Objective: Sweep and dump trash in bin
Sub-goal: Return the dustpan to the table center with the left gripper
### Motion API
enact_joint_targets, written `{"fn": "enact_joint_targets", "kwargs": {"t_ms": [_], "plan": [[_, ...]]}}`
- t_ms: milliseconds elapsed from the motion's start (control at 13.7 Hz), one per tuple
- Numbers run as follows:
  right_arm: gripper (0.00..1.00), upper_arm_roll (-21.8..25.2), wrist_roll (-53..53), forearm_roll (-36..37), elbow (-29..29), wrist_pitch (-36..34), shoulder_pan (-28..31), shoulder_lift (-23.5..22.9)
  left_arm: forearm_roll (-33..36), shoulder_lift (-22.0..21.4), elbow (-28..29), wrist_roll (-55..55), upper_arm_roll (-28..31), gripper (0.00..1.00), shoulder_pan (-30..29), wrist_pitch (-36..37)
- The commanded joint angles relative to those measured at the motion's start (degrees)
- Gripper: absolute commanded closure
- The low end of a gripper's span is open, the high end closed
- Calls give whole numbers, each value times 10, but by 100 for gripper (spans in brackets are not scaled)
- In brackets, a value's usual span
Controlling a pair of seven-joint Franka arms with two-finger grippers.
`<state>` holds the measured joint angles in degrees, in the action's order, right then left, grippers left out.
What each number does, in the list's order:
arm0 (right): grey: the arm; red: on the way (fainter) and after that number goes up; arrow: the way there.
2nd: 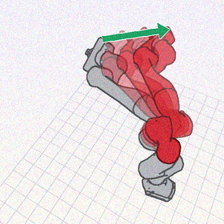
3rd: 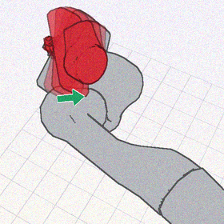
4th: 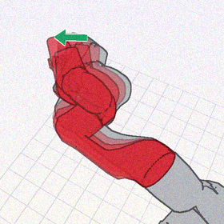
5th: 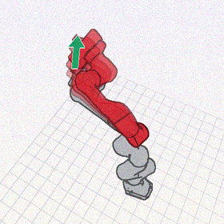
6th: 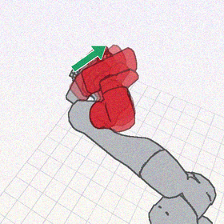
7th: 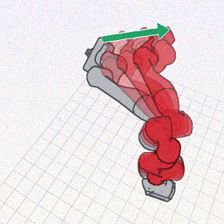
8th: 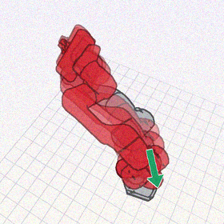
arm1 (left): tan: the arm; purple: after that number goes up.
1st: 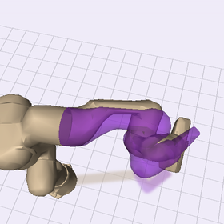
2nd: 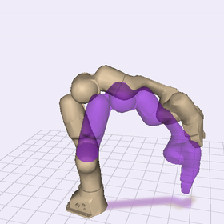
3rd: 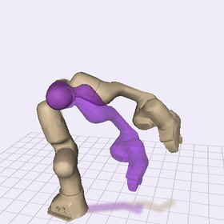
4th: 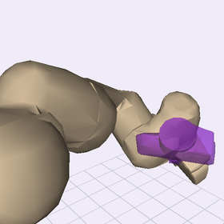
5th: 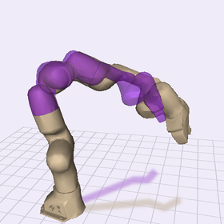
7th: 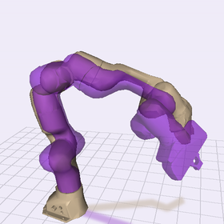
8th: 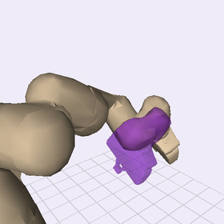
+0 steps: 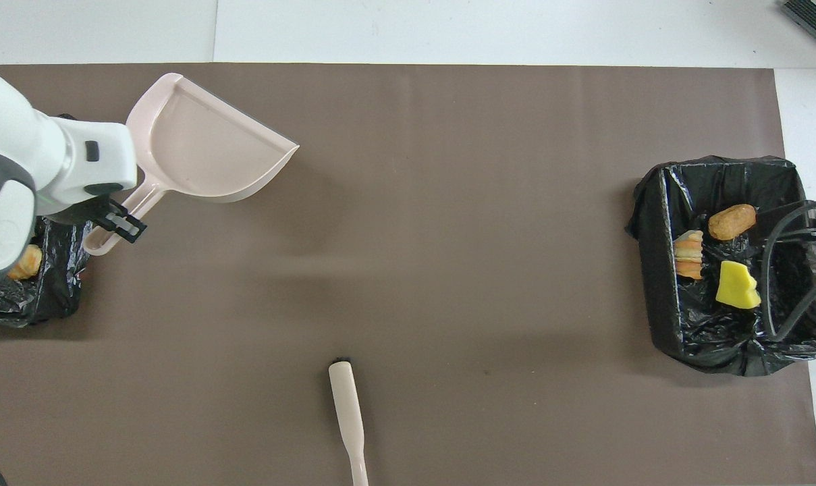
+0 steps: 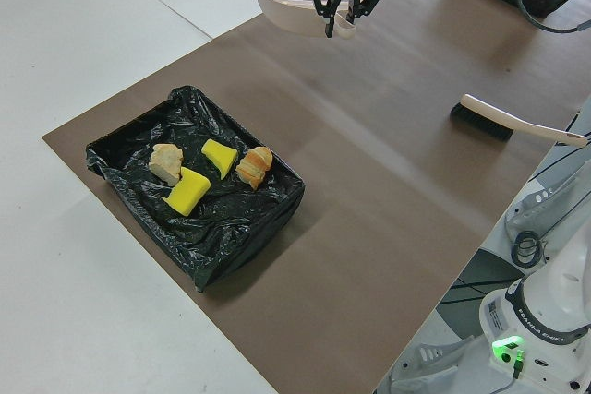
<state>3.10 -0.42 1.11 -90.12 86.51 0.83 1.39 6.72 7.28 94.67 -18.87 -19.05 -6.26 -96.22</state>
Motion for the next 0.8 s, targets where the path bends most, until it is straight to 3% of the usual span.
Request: {"fn": "enact_joint_targets", "kwargs": {"t_ms": [0,218,728], "plan": [[0,-2,-11,2,-7,3,1,4,-44,3,45,158,10,100,43,-80],[0,-2,-11,2,-7,3,1,4,-48,49,58,279,11,100,99,-143],[0,-2,-11,1,-7,3,1,4,-53,86,115,283,10,100,148,-242]]}}
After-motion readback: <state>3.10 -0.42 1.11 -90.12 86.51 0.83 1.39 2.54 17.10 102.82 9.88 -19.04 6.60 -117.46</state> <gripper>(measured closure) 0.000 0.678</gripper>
